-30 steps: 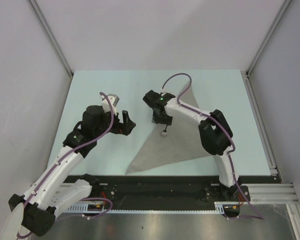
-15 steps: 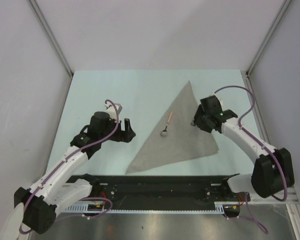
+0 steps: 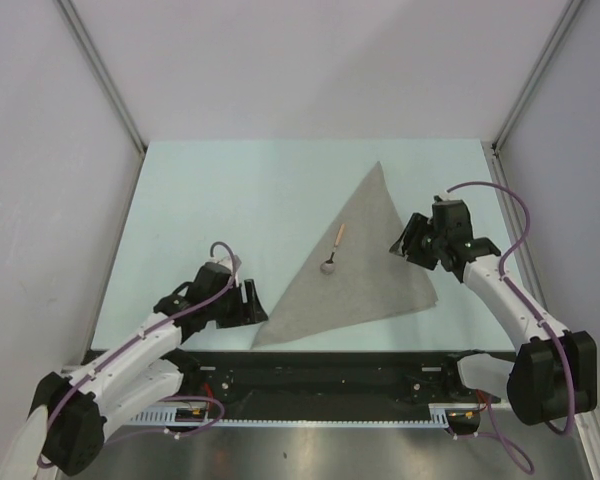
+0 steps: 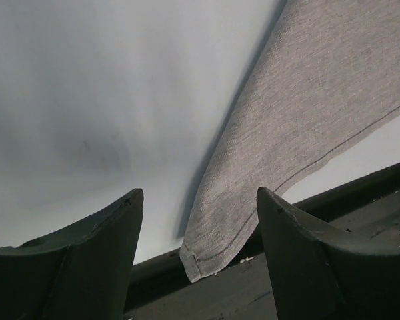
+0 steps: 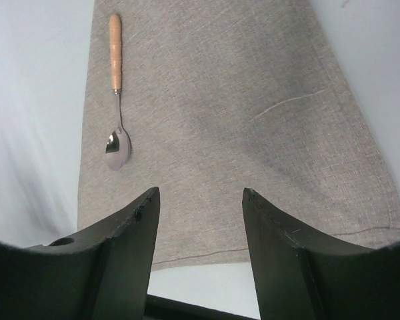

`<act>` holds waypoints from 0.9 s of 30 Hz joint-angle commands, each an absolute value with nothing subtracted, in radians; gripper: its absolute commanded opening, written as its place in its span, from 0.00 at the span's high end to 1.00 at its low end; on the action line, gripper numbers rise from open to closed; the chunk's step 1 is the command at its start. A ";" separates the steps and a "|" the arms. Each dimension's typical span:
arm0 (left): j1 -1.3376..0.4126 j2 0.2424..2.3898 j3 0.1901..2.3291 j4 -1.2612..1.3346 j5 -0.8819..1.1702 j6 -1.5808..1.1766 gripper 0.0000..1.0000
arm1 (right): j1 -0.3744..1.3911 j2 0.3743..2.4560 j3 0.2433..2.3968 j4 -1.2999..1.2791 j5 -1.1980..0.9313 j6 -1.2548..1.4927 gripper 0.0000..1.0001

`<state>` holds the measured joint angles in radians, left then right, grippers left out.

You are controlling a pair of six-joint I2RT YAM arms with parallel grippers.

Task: Fold the napkin, place the utensils inside, and roll it up
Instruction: Place the utensil onto the napkin, then fold the napkin

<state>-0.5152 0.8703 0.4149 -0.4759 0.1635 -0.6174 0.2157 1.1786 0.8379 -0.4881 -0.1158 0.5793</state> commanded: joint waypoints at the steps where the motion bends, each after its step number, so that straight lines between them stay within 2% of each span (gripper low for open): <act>1: -0.528 0.775 0.399 -0.475 0.173 -0.741 0.27 | 0.184 1.166 0.807 -0.405 -0.234 0.532 0.42; 9: -0.624 0.796 0.384 -0.563 0.172 -0.842 0.25 | 0.118 1.177 0.776 -0.354 -0.330 0.496 0.42; 19: -0.699 0.770 0.407 -0.680 0.081 -0.925 0.29 | 0.061 1.150 0.778 -0.351 -0.387 0.465 0.42; 27: -0.700 0.787 0.382 -0.637 0.117 -0.933 0.41 | 0.045 1.147 0.767 -0.350 -0.393 0.454 0.42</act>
<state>-0.6922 0.7883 0.3866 -0.6567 0.1078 -0.9031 0.0544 1.1774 0.7769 -0.3759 -0.3679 0.4744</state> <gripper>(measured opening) 0.617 0.580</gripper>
